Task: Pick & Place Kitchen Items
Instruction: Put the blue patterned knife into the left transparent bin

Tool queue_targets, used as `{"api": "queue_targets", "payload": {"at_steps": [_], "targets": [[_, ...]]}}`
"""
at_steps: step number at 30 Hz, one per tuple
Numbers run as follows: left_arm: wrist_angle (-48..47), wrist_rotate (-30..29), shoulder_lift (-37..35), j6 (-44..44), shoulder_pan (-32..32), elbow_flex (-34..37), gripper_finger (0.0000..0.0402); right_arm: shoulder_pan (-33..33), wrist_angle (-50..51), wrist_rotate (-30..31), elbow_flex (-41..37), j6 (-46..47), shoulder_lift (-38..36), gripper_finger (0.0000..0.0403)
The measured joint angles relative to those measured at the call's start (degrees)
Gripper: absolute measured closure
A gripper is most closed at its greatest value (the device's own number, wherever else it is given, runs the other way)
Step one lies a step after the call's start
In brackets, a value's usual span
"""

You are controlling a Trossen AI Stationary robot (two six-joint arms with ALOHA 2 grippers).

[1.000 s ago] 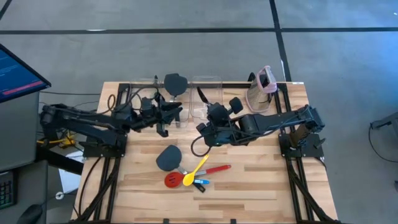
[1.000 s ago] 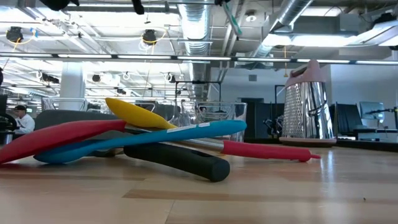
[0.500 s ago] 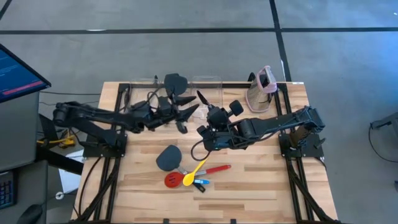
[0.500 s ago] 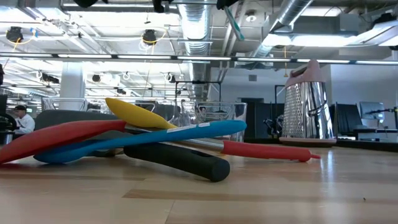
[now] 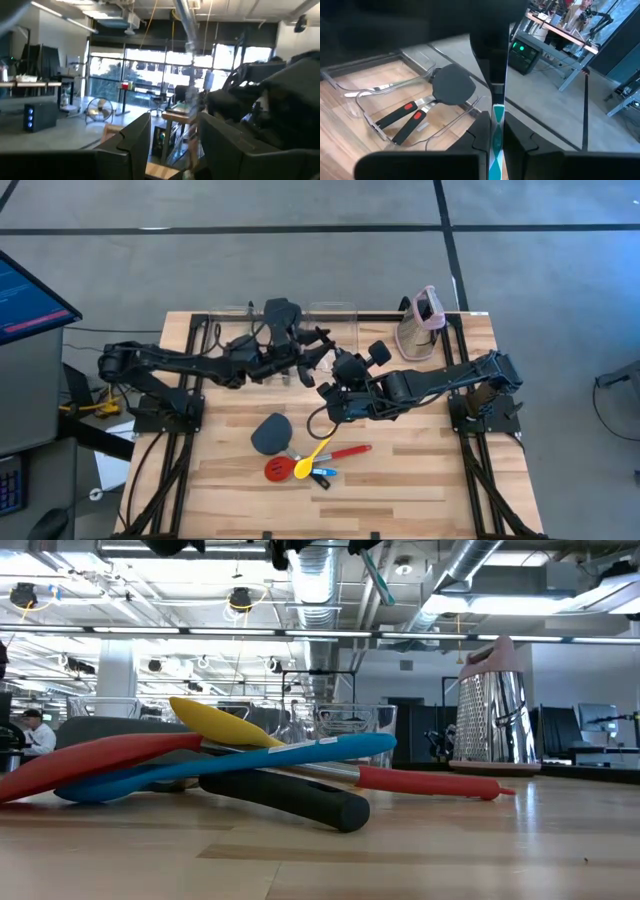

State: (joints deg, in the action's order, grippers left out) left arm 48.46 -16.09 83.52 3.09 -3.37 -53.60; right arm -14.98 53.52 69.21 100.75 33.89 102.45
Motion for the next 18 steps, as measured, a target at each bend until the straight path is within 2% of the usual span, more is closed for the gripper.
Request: {"api": "queue_targets", "payload": {"at_steps": [6, 14, 18], "targets": [[0.09, 0.36, -0.05, 0.61, -0.57, -0.04, 0.0272, 0.02, 0.21, -0.04, 0.00, -0.01, 0.00, 0.0384], [0.07, 2.62, -0.05, 0.64, -0.55, -0.04, 0.0382, 0.02, 0.19, -0.18, 0.00, -0.76, 0.00, 0.0384], [0.09, 2.62, -0.05, 0.81, -0.53, -0.04, 0.0396, 0.04, 0.17, -0.17, 0.00, -1.33, 0.00, 0.0384]]}}
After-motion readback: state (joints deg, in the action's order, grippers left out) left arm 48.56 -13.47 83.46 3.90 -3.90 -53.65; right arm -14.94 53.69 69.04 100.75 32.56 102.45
